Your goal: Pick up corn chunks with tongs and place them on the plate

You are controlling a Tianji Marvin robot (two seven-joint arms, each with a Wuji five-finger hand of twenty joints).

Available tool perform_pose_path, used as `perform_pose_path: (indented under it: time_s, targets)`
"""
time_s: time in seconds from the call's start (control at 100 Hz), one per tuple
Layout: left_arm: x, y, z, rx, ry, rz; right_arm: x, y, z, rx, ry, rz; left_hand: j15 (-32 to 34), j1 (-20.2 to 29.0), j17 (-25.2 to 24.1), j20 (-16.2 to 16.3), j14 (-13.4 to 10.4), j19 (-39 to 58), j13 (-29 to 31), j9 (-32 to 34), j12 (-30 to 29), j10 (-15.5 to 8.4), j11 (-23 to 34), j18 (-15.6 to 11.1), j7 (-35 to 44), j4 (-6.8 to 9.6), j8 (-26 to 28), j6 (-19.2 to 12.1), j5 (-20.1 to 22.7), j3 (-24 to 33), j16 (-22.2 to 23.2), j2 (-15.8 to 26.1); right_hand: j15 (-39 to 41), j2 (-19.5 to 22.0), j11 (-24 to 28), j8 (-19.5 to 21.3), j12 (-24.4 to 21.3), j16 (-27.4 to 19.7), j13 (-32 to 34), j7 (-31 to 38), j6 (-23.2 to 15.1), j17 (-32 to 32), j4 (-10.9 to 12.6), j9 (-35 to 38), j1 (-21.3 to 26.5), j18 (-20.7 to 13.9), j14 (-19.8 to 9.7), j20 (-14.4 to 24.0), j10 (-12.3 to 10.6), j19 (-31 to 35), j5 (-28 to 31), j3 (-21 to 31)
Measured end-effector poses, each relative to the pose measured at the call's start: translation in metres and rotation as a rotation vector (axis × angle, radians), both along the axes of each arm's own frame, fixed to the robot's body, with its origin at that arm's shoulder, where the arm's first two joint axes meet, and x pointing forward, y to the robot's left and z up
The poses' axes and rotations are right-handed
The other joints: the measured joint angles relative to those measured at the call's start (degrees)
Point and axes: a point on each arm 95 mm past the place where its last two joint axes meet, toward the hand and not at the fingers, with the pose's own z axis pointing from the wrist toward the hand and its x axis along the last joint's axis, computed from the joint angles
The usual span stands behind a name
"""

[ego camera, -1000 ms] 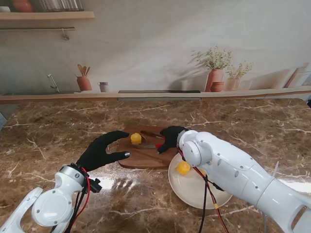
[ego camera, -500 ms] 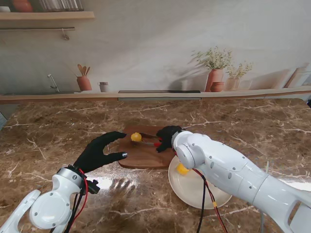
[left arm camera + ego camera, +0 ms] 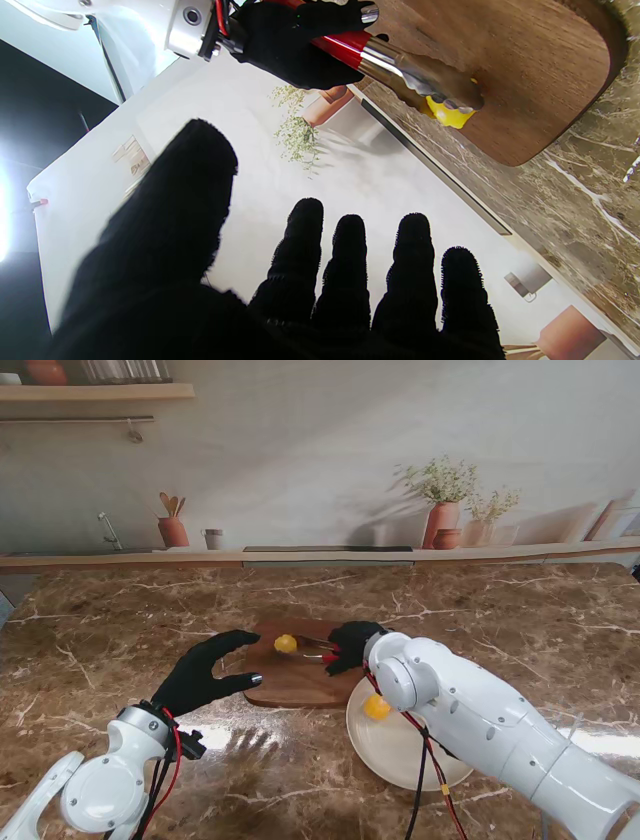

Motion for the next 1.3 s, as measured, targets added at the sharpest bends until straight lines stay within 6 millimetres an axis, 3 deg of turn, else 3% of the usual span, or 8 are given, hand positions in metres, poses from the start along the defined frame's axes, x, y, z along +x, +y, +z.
perform_pose_path:
  time_s: [0.29, 0.53, 0.93, 1.3]
  targets:
    - [0.000, 0.000, -0.001, -0.008, -0.005, -0.001, -0.022, -0.034, 0.024, 0.013, -0.089, -0.059, 0.0, 0.0, 0.0, 0.0, 0.0, -0.2, 0.0, 0.0, 0.0, 0.0, 0.0, 0.0, 0.0, 0.00, 0.0, 0.0, 0.0, -1.2, 0.0, 0.2, 0.0, 0.0, 0.0, 0.0, 0.0, 0.0, 0.0, 0.0, 0.3, 0.0, 0.0, 0.0, 0.0, 0.0, 0.0, 0.0, 0.2, 0.0, 0.0, 0.0]
    - [0.000, -0.001, -0.004, -0.014, -0.009, 0.001, -0.064, -0.077, 0.038, 0.016, -0.139, -0.150, 0.0, 0.0, 0.0, 0.1, 0.0, -0.7, 0.0, 0.0, 0.0, 0.0, 0.0, 0.0, 0.0, 0.00, 0.0, 0.0, 0.0, -1.2, 0.0, 0.3, 0.0, 0.0, 0.0, -0.5, 0.0, 0.0, 0.0, 0.0, 0.3, 0.0, 0.0, 0.0, 0.0, 0.0, 0.0, 0.0, 0.2, 0.0, 0.1, 0.0]
    - [0.002, -0.002, -0.007, -0.032, -0.019, -0.002, -0.155, -0.124, 0.029, 0.012, -0.203, -0.277, 0.0, 0.0, 0.0, 0.7, 0.0, -0.7, 0.0, 0.0, 0.0, 0.0, 0.0, 0.0, -0.6, 0.00, 0.0, 0.0, 0.0, -1.2, 0.0, 0.3, 0.0, -0.1, 0.0, -0.5, 0.0, 0.6, 0.0, 0.0, 0.4, 0.0, 0.0, 0.0, 0.0, 0.0, 0.0, 0.0, 0.2, 0.0, 0.5, 0.0]
    - [0.002, -0.001, -0.011, -0.038, -0.022, 0.001, -0.205, -0.145, 0.026, -0.010, -0.165, -0.339, 0.0, 0.0, 0.0, 0.7, 0.0, -0.7, 0.0, 0.0, 0.0, 0.0, 0.0, 0.0, -0.6, 0.00, 0.0, 0.0, 0.0, -1.2, 0.0, 0.3, -1.3, -0.1, 0.0, -0.6, 0.0, 0.6, 0.0, 0.0, 0.7, -0.5, -0.1, 0.0, 0.7, 0.1, 0.2, 0.1, 0.4, 0.1, 0.5, -0.3]
